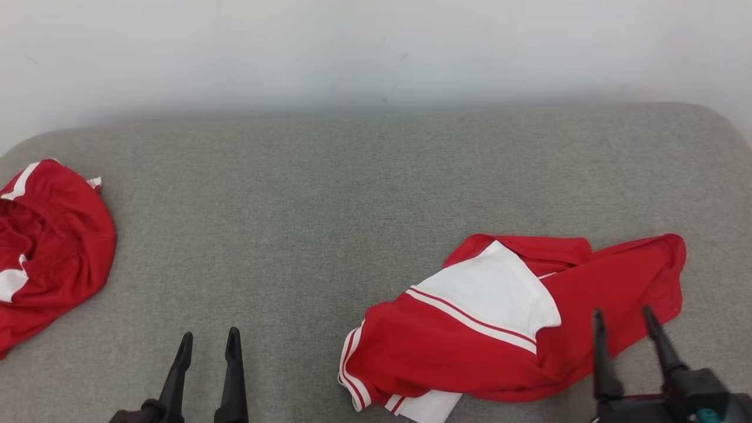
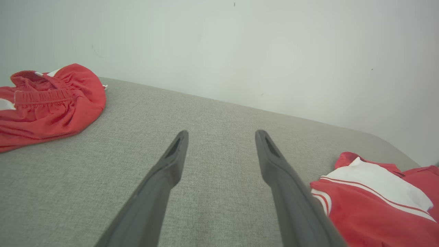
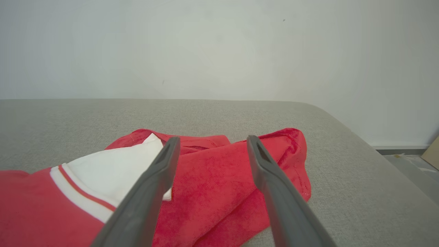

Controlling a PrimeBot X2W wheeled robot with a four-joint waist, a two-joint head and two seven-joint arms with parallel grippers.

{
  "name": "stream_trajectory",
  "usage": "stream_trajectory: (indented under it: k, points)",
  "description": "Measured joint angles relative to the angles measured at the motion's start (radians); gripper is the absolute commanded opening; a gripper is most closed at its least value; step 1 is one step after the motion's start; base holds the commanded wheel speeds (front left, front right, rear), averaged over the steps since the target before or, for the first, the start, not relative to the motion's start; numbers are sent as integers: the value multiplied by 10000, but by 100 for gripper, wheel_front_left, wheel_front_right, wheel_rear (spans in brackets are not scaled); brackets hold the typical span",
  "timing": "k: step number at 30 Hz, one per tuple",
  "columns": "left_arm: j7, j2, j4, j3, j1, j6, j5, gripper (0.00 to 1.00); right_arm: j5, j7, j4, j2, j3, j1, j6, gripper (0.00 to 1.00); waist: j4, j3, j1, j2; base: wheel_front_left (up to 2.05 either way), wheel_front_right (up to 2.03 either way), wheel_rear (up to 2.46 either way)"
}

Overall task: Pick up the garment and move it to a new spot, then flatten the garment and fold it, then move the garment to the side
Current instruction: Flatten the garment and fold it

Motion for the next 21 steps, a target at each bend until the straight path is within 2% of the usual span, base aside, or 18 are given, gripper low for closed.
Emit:
stream_trajectory:
  k: [14,18,21]
  points:
    - [0,0,188,42,142,86,268,100,-205,-464,523,10,610,58,0,100,-369,-367,0,0,0,0,0]
    - [0,2,731,-447,-96,-8,779,100,-52,-437,554,10,700,18,0,100,-480,-370,0,0,0,0,0]
    - [12,98,1522,-1034,-958,-105,1064,100,50,-387,577,10,788,-58,0,100,-596,-306,0,0,0,0,0]
